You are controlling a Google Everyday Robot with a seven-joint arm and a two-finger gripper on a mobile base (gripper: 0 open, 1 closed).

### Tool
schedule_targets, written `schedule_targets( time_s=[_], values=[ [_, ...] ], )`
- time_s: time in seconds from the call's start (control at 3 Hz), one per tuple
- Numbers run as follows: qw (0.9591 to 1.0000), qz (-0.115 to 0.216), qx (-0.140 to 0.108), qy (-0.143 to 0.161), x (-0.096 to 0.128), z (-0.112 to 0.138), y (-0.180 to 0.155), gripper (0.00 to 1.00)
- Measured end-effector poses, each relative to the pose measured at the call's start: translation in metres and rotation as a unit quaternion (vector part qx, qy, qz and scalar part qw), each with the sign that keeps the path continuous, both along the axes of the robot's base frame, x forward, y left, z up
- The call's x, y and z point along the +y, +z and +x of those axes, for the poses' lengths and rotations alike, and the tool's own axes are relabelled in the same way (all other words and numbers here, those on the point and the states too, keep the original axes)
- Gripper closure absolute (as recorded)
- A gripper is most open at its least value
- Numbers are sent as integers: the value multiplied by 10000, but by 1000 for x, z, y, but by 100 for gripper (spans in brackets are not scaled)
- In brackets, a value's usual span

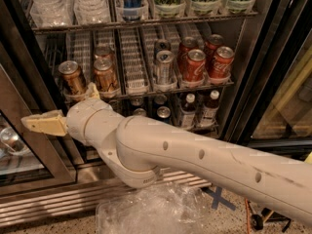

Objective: Pick orange can from middle shelf of fridge

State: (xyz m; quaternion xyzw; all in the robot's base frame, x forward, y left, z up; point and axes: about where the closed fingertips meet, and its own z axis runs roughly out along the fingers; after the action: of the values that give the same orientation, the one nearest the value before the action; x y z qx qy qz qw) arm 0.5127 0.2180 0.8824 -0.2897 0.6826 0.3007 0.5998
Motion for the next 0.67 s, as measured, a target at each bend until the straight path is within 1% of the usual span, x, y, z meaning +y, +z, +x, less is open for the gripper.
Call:
schedule_targets(
  time_s=[0.33,0.67],
  values=[
    [9996,-134,80,-214,-3,4,-6,0],
    [9952,-683,225,-663,1,4,-21,0]
  ],
)
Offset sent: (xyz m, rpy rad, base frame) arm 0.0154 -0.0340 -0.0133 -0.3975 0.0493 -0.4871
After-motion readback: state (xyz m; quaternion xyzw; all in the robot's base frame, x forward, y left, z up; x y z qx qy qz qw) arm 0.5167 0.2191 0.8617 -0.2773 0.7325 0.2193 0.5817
